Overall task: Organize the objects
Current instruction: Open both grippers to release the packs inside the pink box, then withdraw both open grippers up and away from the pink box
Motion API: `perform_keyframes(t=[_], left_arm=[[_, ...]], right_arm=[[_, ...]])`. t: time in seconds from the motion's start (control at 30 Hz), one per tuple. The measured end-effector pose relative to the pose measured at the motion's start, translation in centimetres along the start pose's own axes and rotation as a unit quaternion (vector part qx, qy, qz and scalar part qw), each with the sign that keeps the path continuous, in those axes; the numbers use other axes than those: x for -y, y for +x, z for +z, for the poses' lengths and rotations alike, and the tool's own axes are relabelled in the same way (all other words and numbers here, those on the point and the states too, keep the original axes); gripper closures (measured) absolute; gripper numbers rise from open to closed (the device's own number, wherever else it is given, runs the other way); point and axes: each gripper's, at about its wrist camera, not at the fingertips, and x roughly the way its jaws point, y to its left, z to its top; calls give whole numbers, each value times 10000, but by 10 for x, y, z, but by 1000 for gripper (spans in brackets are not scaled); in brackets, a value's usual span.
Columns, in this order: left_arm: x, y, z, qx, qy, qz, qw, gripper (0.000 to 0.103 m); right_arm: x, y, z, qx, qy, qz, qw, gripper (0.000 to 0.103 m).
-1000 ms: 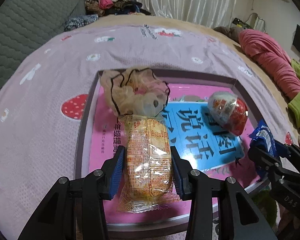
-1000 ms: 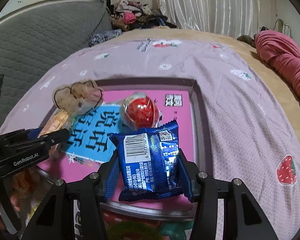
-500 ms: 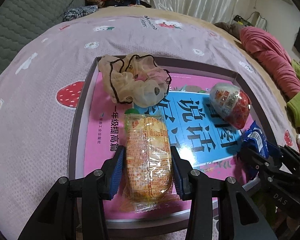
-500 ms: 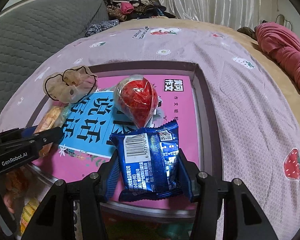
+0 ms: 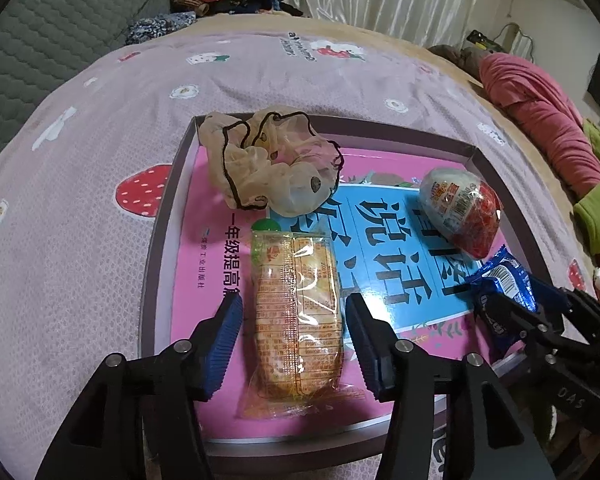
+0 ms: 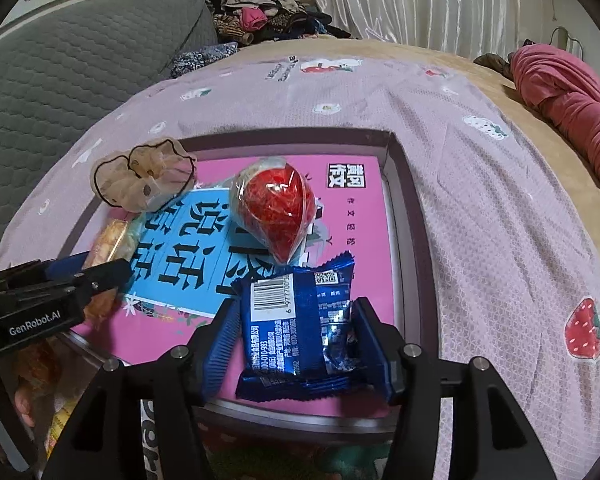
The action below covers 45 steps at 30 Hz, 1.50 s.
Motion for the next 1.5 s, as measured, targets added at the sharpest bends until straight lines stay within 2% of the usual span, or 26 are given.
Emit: perform_keyframes(t=[0.07, 0.13, 0.17, 0.27, 0.33, 0.7, 0.9, 1.0, 1.27, 1.5], left_arm=[[0, -3, 1, 14, -17, -43, 10000, 45], [1, -7, 1, 48, -26, -84, 9999, 34], [1, -11, 2, 92, -9, -84, 9999, 33], [3, -18, 3, 166, 76, 89, 9998, 31], [4, -23, 4, 199, 134, 195, 9995, 25], [1, -61, -2, 484, 125, 147, 9986, 21], [-2, -89, -8, 805, 53, 169, 9966, 20], [-3, -103, -13, 857, -34, -30, 9963, 10], [6, -147, -45, 885, -1, -66, 9961, 10], [-1, -198, -64, 907, -74, 106, 9958, 10]], right_arm=[[1, -3, 1, 33, 17, 10, 10000, 45], [1, -5, 1, 51, 30, 34, 10000, 44], [1, -6, 2, 67, 37, 24, 10000, 44], [0, -11, 3, 103, 27, 26, 9999, 42], [-1, -14, 4, 138, 26, 42, 9999, 39], [-9, -62, 8, 667, -19, -32, 9978, 19], [-11, -93, 8, 902, -9, -158, 9958, 18], [-14, -111, 5, 1037, 37, -126, 9945, 13], [-28, -151, -10, 1000, 14, -16, 9950, 10], [-43, -198, -18, 1123, -78, -51, 9936, 10]])
